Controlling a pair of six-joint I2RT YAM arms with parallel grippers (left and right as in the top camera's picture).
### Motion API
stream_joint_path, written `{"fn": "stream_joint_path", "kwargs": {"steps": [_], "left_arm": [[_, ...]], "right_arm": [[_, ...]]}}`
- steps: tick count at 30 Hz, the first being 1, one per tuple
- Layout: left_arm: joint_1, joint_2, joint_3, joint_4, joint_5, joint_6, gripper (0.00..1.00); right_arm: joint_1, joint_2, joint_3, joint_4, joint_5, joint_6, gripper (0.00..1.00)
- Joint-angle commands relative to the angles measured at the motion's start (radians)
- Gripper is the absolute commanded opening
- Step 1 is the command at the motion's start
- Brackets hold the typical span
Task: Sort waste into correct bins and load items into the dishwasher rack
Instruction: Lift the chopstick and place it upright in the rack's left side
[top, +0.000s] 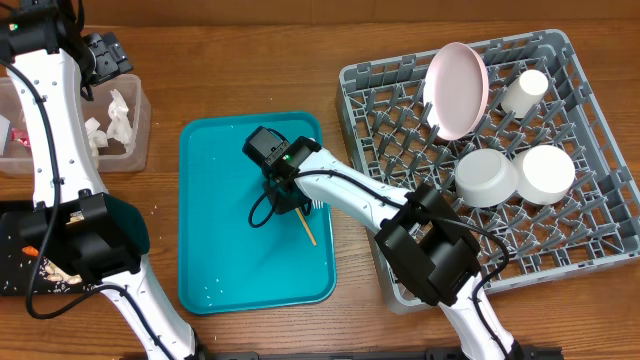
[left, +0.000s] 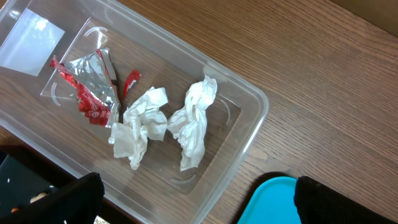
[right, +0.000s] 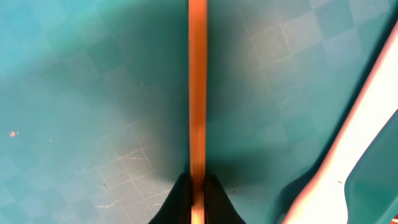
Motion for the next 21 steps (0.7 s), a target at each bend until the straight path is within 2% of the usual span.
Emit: {"fn": "stream_joint_path", "kwargs": {"steps": [1, 9, 14, 21], "left_arm": [[-0.001, -0.018, 0.010, 0.000, -0.020, -0.016, 1.00], [-0.001, -0.018, 0.010, 0.000, -0.020, -0.016, 1.00], [-0.001, -0.018, 0.010, 0.000, -0.020, -0.016, 1.00], [-0.001, -0.018, 0.010, 0.000, -0.020, -0.016, 1.00]], "right_arm": [[0.004, 0.044, -0.019, -0.026, -0.047, 0.026, 0.04], [-0.015, 0.024, 0.139, -0.126, -0.171, 0.026, 0.04], [-0.057, -0.033, 0.287, -0.241, -0.173, 0.026, 0.04], [-0.188, -0.143, 0.441, -0.376, -0.128, 0.020, 0.04]]}}
